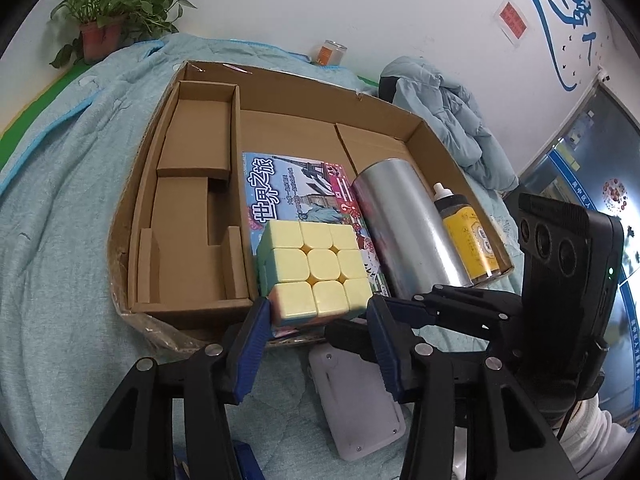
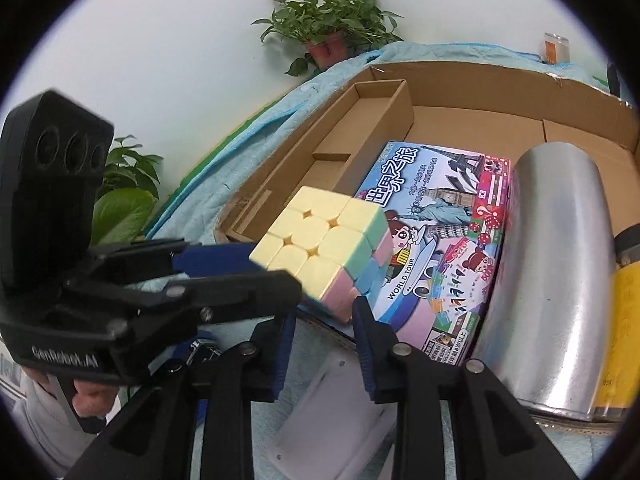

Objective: Organize rigid objects
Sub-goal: 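Lower the cube onto the game box and open both grippers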

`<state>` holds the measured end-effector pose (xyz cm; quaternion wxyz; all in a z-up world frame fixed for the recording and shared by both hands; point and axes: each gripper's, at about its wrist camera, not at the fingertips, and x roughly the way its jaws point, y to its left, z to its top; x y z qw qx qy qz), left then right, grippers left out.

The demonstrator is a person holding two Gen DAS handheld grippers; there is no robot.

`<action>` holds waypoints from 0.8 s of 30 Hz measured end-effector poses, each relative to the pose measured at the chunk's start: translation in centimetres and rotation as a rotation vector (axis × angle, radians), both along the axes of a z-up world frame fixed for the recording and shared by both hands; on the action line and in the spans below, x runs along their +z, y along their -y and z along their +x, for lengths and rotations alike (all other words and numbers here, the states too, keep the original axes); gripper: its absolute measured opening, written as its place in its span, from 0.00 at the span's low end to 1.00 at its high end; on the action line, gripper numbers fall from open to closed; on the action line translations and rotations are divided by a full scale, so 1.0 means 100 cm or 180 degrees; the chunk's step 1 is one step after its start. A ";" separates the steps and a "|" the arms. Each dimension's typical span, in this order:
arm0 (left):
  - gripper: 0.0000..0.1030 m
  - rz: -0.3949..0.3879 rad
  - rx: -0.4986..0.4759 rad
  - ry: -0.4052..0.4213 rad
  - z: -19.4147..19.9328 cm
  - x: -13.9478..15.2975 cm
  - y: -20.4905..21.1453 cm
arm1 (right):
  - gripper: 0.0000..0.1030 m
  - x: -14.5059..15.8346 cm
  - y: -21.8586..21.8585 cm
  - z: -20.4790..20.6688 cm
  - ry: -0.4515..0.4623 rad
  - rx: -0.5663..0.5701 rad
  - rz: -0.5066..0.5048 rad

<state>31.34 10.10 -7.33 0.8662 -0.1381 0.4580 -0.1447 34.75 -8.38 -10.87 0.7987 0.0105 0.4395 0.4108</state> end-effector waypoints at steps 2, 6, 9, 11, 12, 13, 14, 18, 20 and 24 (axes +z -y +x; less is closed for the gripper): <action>0.45 -0.0017 0.0005 0.0013 -0.002 0.001 0.000 | 0.30 0.000 -0.001 0.000 -0.0049 -0.0088 0.0014; 0.45 0.0024 0.0009 0.0087 -0.010 0.006 0.002 | 0.33 0.006 -0.006 -0.013 0.0197 -0.0224 -0.0215; 0.61 0.0299 0.0057 0.0438 -0.032 0.023 0.008 | 0.75 0.016 0.014 -0.030 0.0448 -0.0461 -0.0214; 0.98 0.0607 0.0276 0.0709 -0.053 0.037 0.012 | 0.89 0.025 0.036 -0.049 0.0778 -0.0764 -0.0212; 0.99 0.0694 0.0375 0.0848 -0.062 0.041 0.014 | 0.93 0.028 0.045 -0.058 0.0900 -0.0869 -0.0220; 1.00 0.0760 0.0453 0.1001 -0.072 0.045 0.017 | 0.97 0.027 0.057 -0.068 0.0973 -0.1017 -0.0257; 1.00 0.0847 0.0491 0.1102 -0.081 0.048 0.024 | 1.00 0.025 0.064 -0.074 0.0962 -0.1112 -0.0259; 0.91 0.0875 0.0501 0.1121 -0.101 0.041 0.048 | 0.97 0.014 0.084 -0.103 0.0974 -0.1292 -0.0267; 0.06 0.0761 0.0424 0.0974 -0.107 0.031 0.058 | 0.63 0.012 0.086 -0.119 0.1145 -0.1293 -0.0387; 0.06 0.0606 0.0326 0.0711 -0.115 0.015 0.075 | 0.42 0.015 0.093 -0.133 0.1107 -0.1266 -0.0384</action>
